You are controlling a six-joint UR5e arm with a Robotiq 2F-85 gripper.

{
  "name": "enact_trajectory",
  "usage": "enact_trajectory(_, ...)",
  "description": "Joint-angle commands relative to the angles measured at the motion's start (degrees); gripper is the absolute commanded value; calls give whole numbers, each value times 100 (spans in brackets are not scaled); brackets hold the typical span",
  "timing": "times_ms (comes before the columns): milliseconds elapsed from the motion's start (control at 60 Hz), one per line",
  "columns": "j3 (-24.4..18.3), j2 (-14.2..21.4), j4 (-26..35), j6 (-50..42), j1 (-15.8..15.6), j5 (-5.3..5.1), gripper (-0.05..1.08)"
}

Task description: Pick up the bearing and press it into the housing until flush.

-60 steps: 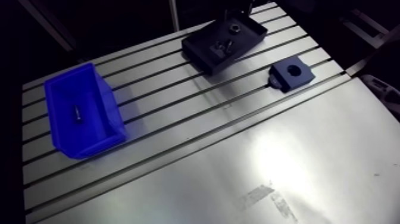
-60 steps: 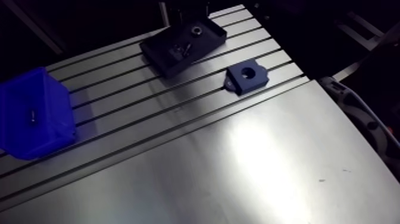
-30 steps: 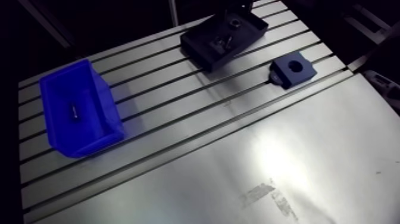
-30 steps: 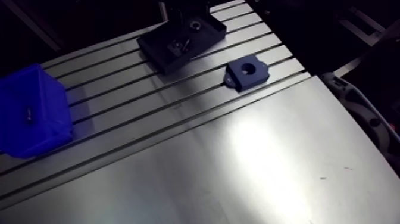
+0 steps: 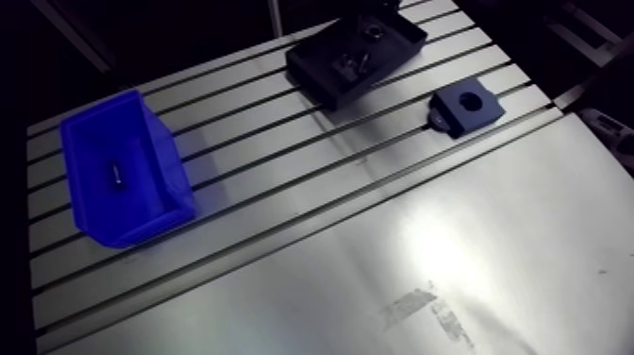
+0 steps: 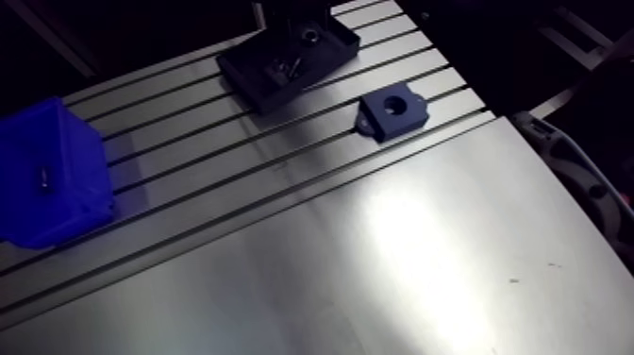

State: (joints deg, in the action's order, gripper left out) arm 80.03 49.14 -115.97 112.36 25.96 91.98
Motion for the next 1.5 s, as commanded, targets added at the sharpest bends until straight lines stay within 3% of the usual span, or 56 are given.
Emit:
enact_trajectory(17, -10, -16, -1, 1, -3, 0, 35)
enact_trajectory(400, -19, -58, -17, -8, -3, 0, 38)
enact_trajectory(550, -10, -68, -27, -8, -3, 96, 39)
enact_trajectory(1500, -28, -77, -27, -8, -10, 106, 50)
